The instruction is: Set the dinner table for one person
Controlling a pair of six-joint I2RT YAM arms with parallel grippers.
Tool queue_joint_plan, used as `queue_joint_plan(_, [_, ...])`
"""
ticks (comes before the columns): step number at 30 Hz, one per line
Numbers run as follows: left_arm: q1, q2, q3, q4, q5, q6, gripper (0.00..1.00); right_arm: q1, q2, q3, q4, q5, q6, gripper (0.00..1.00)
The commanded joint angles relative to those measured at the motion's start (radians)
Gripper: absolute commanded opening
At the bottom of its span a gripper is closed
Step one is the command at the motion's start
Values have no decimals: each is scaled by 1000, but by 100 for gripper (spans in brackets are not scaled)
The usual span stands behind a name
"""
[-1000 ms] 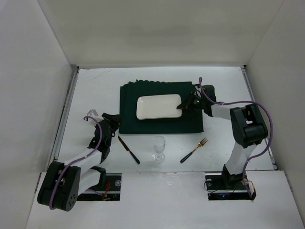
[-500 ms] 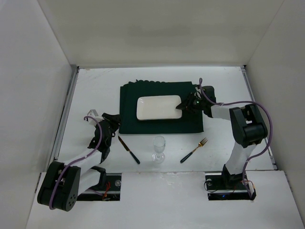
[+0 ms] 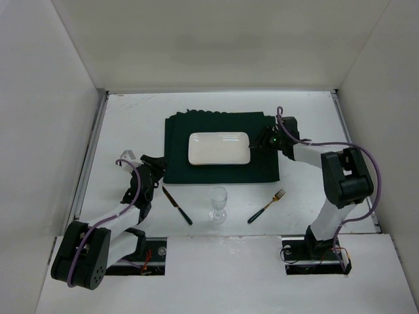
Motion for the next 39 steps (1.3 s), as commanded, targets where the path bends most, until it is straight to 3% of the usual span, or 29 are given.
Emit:
queue_joint_plan(1, [-6, -4, 3, 44, -12, -6, 42, 0, -132, 47, -69, 177, -76, 53])
queue_joint_plan(9, [-5, -8, 4, 39, -15, 1, 43, 167, -478, -5, -156, 523, -201, 60])
queue_joint_plan(17, [-14, -5, 8, 37, -26, 5, 43, 520, -946, -131, -136, 659, -339, 70])
queue_joint_plan(21, [-8, -5, 9, 37, -28, 8, 43, 722, -1086, -122, -156, 695, -372, 79])
queue_joint_plan(24, [-18, -21, 8, 34, -29, 13, 43, 850, -1069, -88, -217, 721, -395, 83])
queue_joint_plan(31, [-22, -30, 9, 34, -40, 24, 43, 1087, -859, 33, -368, 866, -493, 84])
queue_joint_plan(39, [-23, -18, 15, 31, -38, 28, 43, 1146, -772, 55, -408, 845, -490, 88])
